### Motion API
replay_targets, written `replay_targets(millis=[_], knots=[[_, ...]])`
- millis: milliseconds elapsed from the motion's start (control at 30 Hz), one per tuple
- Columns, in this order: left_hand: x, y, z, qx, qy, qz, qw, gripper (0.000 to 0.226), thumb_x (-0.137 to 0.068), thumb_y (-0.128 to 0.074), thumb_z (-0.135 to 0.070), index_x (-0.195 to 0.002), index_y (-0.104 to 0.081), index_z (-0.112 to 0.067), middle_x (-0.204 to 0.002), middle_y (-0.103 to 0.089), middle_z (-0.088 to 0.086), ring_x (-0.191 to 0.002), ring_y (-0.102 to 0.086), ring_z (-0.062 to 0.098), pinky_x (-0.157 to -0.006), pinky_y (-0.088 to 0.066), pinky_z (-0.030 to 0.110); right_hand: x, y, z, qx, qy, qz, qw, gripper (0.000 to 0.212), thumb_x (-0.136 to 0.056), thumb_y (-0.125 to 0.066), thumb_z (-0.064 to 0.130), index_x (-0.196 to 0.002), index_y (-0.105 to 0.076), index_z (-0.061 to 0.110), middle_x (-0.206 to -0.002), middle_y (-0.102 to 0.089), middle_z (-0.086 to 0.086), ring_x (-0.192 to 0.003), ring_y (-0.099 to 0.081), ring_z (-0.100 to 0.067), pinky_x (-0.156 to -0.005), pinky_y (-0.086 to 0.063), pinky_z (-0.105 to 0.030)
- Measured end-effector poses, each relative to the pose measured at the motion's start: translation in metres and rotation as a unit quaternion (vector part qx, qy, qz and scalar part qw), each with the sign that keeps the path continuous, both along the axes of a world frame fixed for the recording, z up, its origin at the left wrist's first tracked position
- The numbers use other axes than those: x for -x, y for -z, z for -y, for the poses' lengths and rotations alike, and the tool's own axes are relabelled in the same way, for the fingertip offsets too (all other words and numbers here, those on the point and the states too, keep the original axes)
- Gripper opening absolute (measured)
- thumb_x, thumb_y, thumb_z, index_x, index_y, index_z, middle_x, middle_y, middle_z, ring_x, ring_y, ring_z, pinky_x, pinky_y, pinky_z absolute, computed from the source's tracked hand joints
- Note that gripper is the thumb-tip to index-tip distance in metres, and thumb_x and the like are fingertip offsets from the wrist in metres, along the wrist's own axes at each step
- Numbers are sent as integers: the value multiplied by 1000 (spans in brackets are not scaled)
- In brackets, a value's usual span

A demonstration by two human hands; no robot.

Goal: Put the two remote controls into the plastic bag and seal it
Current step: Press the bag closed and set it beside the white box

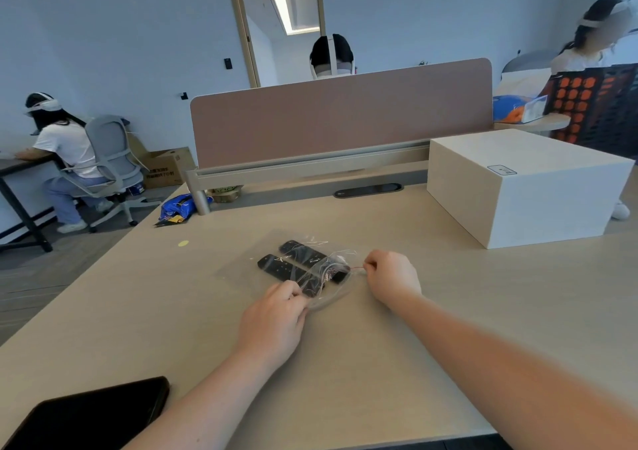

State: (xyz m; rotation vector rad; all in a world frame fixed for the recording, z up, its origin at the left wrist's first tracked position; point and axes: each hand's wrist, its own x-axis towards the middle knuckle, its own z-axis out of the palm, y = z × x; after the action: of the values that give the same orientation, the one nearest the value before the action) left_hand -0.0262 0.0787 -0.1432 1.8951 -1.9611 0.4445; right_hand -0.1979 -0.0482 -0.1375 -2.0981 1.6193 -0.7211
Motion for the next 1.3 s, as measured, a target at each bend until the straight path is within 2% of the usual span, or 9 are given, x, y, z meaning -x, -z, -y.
replay_targets(millis=[133, 333, 500, 633, 733, 867, 1033, 1133, 1300], knots=[[-6, 3, -2, 1, -16, 71, 997, 18, -65, -75, -12, -70, -60, -20, -80, -61, -9, -74, -58, 15, -35, -48, 30, 3, -7, -5, -14, 8, 5, 1000, 23, -89, -43, 14, -95, -65, 9, -98, -69, -12, -91, -63, -32, -68, -46, -28], [-25, 1, -9, -8, -13, 140, 990, 38, -52, -82, -8, -69, -50, -23, -68, -63, -7, -59, -62, 18, -30, -39, 25, 19, -26, -8, -130, 41, 177, 975, 12, -79, -45, 8, -68, -51, 9, -67, -74, -14, -66, -73, -34, -72, -62, -40], [-33, 7, -13, -30, 8, 139, 990, 32, -61, -76, -12, -71, -48, -21, -63, -58, -1, -50, -59, 25, -32, -40, 29, 27, -29, -13, -186, 56, 267, 944, 11, -84, -47, 1, -87, -55, 7, -57, -63, -11, -46, -57, -22, -52, -53, -27], [-34, 0, -21, 8, 35, 94, 995, 10, -81, -47, -25, -73, -50, -19, -66, -58, 2, -46, -56, 30, -31, -41, 32, 30, -30, -16, -174, 70, 262, 947, 10, -83, -50, 4, -90, -54, 9, -60, -58, -9, -51, -54, -20, -49, -45, -25], [-30, -14, -27, 22, 17, 142, 989, 15, -78, -55, -24, -74, -42, -18, -55, -57, 0, -33, -49, 26, -30, -22, 26, 29, -29, -17, -165, 66, 245, 953, 9, -82, -50, 5, -88, -55, 10, -63, -57, -8, -53, -53, -20, -53, -46, -28], [-28, -20, -27, 10, -42, 228, 973, 59, -42, -86, -15, -75, -39, -18, -38, -54, 6, -24, -45, 22, -31, -12, 24, 29, -29, -20, -121, 45, 176, 976, 12, -82, -47, 8, -85, -58, 11, -73, -59, -4, -71, -56, -24, -61, -44, -28], [-22, -23, -34, 58, 15, 158, 986, 12, -78, -46, -25, -74, -38, -18, -40, -55, 6, -26, -45, 27, -36, -11, 22, 28, -35, -36, 42, -24, 14, 999, 25, -86, -43, 15, -95, -66, 14, -100, -66, -4, -100, -54, -26, -79, -46, -32], [-19, -25, -39, 63, 26, 166, 984, 13, -81, -38, -31, -75, -42, -20, -43, -55, 0, -33, -48, 23, -33, -18, 23, 23, -39, -54, 146, -178, -44, 972, 42, -80, -39, 32, -111, -66, 23, -116, -65, 4, -118, -47, -19, -100, -36, -38], [-18, -27, -33, 151, 98, 181, 967, 24, -89, -47, -31, -70, -58, -20, -55, -57, -5, -57, -53, 16, -31, -39, 28, 5, -32, -70, 244, -346, -132, 896, 50, -77, -50, 55, -111, -68, 23, -103, -72, 2, -103, -63, -19, -95, -44, -31]])
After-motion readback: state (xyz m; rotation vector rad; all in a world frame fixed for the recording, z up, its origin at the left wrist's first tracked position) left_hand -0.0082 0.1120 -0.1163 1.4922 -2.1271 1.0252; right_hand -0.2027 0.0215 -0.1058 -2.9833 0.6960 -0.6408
